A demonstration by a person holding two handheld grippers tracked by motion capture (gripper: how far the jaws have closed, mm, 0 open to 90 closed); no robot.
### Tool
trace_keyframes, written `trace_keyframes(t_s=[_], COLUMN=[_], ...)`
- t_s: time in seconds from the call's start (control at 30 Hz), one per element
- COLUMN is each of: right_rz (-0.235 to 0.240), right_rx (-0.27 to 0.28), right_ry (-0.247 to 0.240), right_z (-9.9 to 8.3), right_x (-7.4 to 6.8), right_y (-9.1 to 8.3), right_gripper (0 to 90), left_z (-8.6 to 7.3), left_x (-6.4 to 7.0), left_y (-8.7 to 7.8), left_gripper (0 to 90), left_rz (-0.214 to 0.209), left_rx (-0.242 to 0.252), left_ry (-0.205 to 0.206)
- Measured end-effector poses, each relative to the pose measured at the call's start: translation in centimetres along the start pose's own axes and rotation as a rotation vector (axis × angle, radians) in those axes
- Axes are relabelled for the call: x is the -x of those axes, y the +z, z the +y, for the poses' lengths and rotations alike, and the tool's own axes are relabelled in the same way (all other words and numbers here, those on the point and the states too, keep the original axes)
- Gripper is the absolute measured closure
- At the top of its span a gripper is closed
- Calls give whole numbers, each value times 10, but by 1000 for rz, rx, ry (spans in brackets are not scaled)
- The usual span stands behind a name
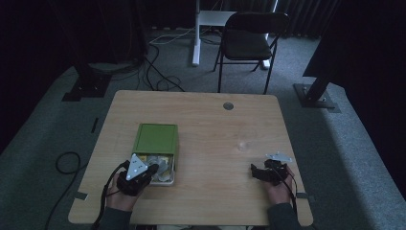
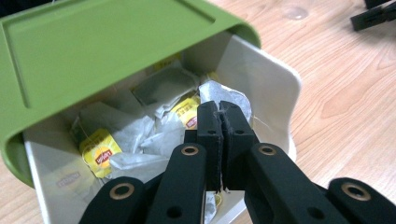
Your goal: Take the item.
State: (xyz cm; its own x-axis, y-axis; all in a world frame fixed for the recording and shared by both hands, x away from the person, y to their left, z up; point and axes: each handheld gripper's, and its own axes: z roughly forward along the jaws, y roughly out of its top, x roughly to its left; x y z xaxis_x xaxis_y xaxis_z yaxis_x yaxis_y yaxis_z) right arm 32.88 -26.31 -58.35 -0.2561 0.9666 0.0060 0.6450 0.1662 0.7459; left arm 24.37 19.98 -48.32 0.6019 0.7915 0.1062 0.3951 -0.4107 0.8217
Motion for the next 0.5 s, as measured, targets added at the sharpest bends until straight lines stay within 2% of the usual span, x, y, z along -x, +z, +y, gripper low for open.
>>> trace_keyframes(t_s=[0.27, 0.5], right_rz=[0, 0], right_rx=[0, 0], right_ry=[0, 0], right_z=[0, 0], right_x=[0, 0], right_y=[0, 0], right_gripper=[121, 122], left_z=[5, 7], left_x=[-1, -2], left_y=[-9, -14], left_gripper=[890, 891], left_rz=[-19, -83], left_rx=[32, 47], left_ry=[8, 6])
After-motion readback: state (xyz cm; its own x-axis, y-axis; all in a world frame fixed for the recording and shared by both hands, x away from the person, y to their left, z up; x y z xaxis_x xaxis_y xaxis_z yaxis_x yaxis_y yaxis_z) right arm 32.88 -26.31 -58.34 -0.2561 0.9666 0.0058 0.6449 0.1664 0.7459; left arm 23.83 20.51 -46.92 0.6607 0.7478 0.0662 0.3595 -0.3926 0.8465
